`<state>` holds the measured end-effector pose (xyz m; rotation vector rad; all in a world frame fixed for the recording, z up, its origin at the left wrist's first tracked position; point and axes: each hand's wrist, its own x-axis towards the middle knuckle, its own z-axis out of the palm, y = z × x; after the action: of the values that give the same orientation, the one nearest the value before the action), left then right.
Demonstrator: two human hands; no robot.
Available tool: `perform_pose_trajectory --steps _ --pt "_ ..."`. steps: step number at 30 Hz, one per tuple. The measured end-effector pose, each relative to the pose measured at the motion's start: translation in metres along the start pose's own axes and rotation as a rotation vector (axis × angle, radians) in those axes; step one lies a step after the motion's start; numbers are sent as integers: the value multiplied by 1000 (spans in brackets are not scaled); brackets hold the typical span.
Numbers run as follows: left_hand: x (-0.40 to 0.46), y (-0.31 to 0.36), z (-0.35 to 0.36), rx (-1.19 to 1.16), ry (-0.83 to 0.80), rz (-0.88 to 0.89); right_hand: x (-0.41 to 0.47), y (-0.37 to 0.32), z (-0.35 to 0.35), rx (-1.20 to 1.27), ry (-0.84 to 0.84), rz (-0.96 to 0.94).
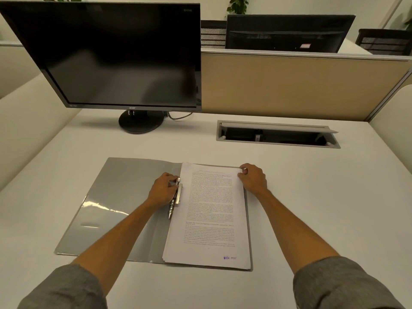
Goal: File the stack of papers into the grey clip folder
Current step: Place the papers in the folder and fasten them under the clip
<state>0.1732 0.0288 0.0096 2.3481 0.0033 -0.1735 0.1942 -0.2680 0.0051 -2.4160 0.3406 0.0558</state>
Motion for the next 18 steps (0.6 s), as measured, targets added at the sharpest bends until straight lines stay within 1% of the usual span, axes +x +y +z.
perform_pose_trajectory --steps 6,12,18 --pt "0 0 0 0 4 -13 -14 1 -4 84 13 51" --pt "-1 1 1 13 1 -27 -60 20 -4 85 54 26" --pt "-2 1 0 -27 5 -44 -91 27 -1 120 36 27"
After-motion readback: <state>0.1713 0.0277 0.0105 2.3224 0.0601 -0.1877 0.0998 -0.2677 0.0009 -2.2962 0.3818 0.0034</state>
